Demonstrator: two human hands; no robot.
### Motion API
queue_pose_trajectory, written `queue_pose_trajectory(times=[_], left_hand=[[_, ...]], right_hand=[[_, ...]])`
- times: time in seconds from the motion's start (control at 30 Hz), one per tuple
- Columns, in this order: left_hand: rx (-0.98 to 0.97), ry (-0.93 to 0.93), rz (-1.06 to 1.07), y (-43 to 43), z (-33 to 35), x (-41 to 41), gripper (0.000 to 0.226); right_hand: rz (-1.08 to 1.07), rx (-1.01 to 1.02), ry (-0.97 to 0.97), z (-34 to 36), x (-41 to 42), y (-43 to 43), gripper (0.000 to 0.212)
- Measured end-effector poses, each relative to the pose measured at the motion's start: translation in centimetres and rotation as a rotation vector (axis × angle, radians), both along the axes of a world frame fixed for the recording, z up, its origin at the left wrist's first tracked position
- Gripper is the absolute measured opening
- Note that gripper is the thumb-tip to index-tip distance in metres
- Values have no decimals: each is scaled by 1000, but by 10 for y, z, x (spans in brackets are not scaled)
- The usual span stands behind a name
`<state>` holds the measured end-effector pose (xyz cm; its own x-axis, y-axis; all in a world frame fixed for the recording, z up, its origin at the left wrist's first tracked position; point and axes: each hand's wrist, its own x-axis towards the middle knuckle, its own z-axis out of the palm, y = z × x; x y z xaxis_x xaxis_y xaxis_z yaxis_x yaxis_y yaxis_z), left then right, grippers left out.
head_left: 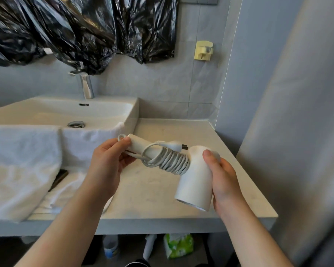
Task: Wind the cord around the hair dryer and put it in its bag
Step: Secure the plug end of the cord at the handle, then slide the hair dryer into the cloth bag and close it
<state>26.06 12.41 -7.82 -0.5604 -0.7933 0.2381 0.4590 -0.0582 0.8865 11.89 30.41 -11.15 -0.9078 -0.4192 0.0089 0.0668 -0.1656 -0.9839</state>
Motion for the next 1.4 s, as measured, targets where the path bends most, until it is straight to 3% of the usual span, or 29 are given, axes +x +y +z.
queue_pose_trajectory(times=[0.17,0.33,0.47,0.7,0.8,0.97,1.1,1.27,1.4], left_hand=[[67,-43,6,-27,-27,-38,50],[171,-118,96,-55,-41,-69,29],[245,-212,97,-68,-33,-80,47],[348,-364,104,-71,55,-76,39],[402,-424,144,-72,103,-63,21],[400,-485,162,-68,167,-32,19],[426,-460,262,-66,194,-4,19],[515,-396,495,-71,208,46,15],[547,-340,646,-83,215,95,15]], right_hand=[[19,56,-21,-14,-36,-26,47],[47,124,-57,-22,-76,-58,50],[63,188,-130,-12,-98,-79,56],[104,320,-223,67,-103,-94,54],[159,368,-242,114,-97,-96,43],[291,444,-227,177,-90,-105,34],[375,430,-179,208,-76,-126,28],[533,420,-123,223,-37,-169,54],[657,409,-94,230,6,-206,43]])
